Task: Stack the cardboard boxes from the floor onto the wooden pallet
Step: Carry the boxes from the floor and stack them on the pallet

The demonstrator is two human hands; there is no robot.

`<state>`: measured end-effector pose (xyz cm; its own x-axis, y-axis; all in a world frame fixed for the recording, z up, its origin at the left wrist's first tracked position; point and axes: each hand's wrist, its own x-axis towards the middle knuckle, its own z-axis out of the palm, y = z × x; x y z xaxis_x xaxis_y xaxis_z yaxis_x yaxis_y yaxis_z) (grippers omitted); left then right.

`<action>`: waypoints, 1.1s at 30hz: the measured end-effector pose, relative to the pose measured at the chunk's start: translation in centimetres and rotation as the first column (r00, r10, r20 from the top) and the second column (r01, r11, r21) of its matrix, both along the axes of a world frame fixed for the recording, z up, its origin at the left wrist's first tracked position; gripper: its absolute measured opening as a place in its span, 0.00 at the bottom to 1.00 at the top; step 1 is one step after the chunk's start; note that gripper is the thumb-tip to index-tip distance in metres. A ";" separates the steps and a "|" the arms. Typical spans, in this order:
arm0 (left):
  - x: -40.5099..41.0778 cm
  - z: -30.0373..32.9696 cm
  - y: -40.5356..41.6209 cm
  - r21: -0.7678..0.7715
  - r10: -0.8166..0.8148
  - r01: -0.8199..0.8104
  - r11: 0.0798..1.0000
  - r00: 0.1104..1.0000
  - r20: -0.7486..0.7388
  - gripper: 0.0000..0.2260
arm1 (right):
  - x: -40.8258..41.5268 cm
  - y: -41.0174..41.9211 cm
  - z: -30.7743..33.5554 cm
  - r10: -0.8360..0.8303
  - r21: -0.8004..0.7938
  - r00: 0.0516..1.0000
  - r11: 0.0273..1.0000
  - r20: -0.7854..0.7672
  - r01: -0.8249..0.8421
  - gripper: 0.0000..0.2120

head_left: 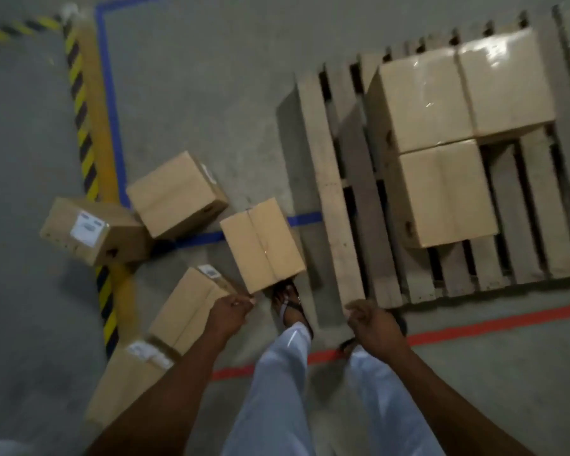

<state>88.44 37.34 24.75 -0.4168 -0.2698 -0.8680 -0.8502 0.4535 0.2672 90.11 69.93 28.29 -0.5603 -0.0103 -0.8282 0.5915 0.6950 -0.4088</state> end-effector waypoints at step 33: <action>-7.1 -22.8 -2.3 0.135 0.452 -0.432 0.892 0.848 -0.277 0.22 | -12.1 -6.5 -23.0 -0.172 -0.139 0.985 0.975 0.003 0.171 0.22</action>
